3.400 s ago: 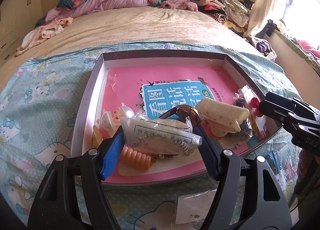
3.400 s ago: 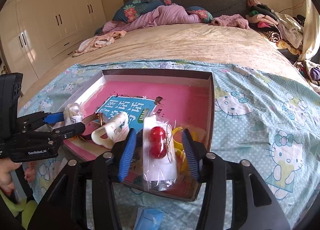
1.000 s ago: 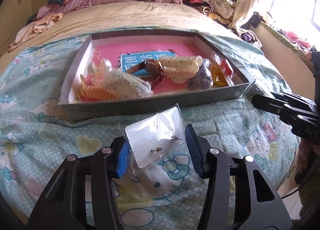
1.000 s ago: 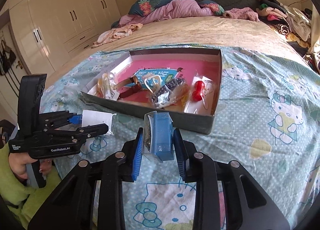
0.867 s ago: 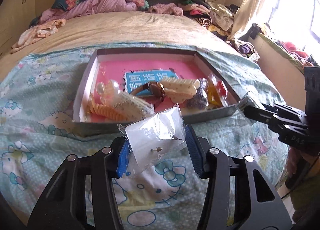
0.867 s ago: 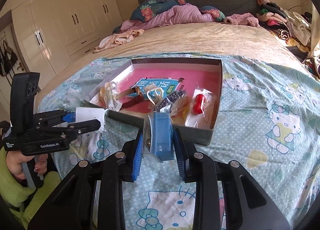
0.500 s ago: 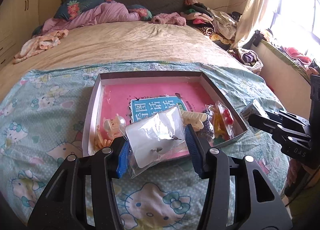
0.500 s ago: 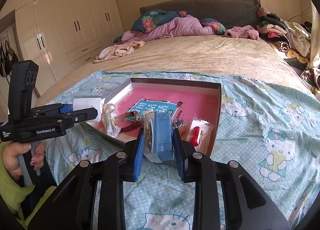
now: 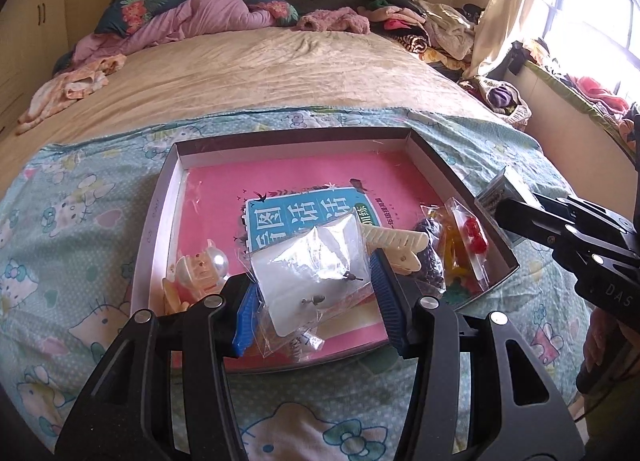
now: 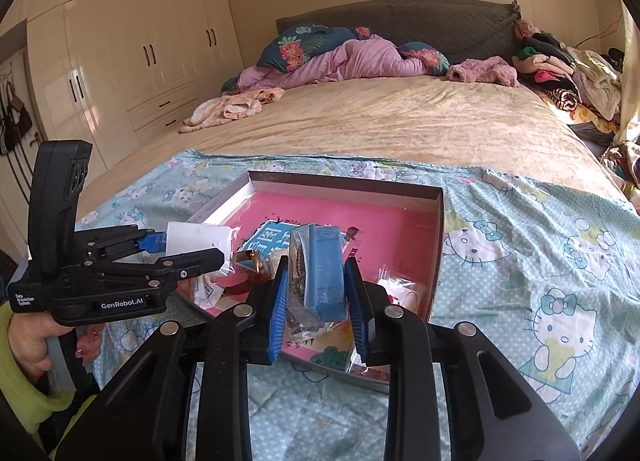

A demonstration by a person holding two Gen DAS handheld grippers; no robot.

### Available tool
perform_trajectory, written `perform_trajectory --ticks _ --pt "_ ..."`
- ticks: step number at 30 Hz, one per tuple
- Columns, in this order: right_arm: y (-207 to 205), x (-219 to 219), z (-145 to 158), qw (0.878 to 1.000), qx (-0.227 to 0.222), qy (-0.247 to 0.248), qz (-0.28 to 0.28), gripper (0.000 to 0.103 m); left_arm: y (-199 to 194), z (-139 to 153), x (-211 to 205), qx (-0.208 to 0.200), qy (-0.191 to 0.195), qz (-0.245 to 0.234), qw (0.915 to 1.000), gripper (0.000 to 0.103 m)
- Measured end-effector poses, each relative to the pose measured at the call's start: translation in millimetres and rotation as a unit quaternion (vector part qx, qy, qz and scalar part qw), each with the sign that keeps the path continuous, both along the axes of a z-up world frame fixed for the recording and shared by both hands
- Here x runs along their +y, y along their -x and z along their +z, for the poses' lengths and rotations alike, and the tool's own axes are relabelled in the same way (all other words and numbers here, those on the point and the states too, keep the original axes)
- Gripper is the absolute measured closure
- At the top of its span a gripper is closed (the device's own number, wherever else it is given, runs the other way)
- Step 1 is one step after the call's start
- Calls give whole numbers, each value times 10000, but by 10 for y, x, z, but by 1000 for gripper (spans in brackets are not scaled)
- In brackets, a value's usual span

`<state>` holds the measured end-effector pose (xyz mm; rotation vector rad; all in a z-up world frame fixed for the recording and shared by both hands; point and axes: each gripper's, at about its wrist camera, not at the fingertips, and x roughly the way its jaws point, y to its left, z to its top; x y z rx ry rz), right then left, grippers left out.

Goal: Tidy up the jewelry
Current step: 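Place the earring card in the box while right lowers the blue case inside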

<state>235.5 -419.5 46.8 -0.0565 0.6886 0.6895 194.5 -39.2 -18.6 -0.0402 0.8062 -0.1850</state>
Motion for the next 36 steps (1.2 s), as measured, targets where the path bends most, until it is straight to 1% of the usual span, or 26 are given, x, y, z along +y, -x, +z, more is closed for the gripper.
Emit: perform_trajectory --ticks 13,21,24,27,28,36 --pt "-130 39 -85 9999 89 14 -58 78 -99 -107 -65 108 -22 -121 9999 61" --pt "-223 55 -210 9996 265 29 -132 78 -116 -192 -88 176 -72 -171 9997 60" --pt "-221 82 -238 9995 304 40 -123 78 -127 -230 -87 220 -87 -147 9996 55" --pt "-240 101 -275 9993 356 54 -133 78 -124 -251 -91 239 -99 -155 9995 53" --pt "-245 104 -285 9992 379 43 -135 78 -117 -259 -93 240 -117 -155 9995 50" --pt "-233 124 -303 9990 417 40 -147 78 -83 -260 -99 232 -92 -169 9995 44"
